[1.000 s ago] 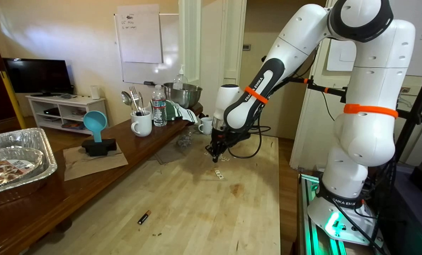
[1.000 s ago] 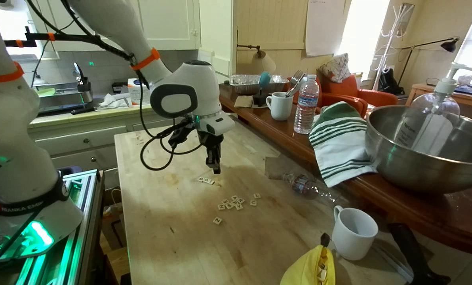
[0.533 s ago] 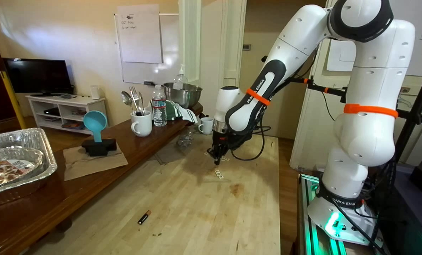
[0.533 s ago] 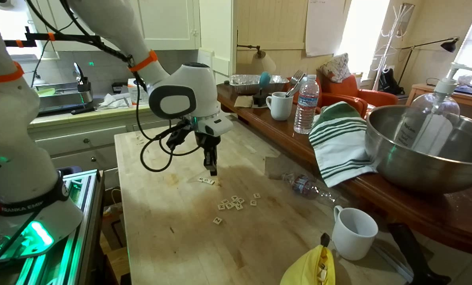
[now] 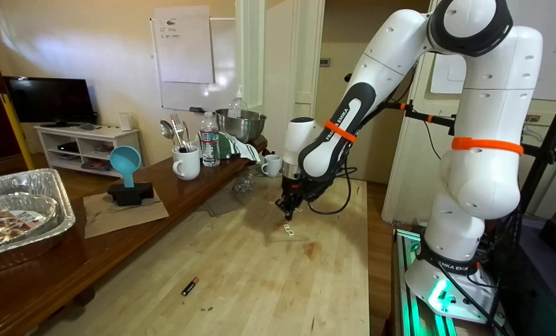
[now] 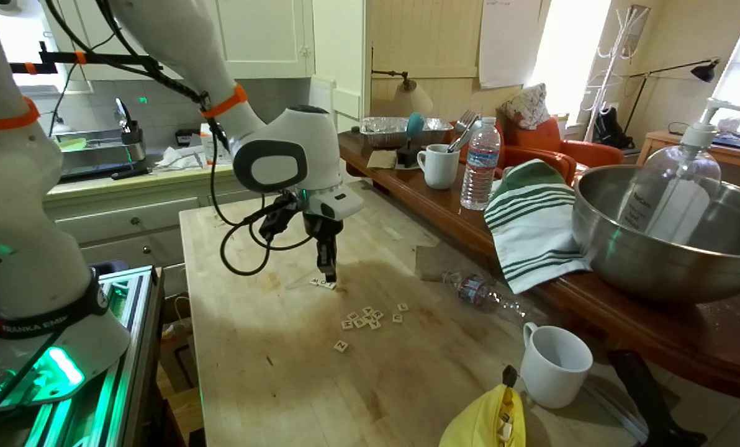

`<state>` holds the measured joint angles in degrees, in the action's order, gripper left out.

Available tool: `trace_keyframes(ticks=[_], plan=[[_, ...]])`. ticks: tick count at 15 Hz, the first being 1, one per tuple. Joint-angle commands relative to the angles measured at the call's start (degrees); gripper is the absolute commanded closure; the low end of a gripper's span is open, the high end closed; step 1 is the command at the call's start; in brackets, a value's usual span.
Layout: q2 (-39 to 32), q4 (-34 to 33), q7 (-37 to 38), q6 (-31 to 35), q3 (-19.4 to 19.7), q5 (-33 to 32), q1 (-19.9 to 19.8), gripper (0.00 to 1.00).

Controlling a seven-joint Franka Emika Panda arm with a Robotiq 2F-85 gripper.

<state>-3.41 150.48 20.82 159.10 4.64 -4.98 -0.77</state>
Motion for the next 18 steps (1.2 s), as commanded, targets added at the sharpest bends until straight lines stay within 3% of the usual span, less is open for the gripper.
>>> trace_keyframes(ticks=[1, 13, 18], plan=[[-1.77, -0.30, -0.81, -0.06, 0.07, -1.10, -0.25, 1.00], [-7.12, -3.36, 0.85, 1.18, 1.75, -2.39, 0.57, 1.00], [-6.26, -3.80, 0.08, 0.66, 1.98, -1.74, 0.57, 1.00]])
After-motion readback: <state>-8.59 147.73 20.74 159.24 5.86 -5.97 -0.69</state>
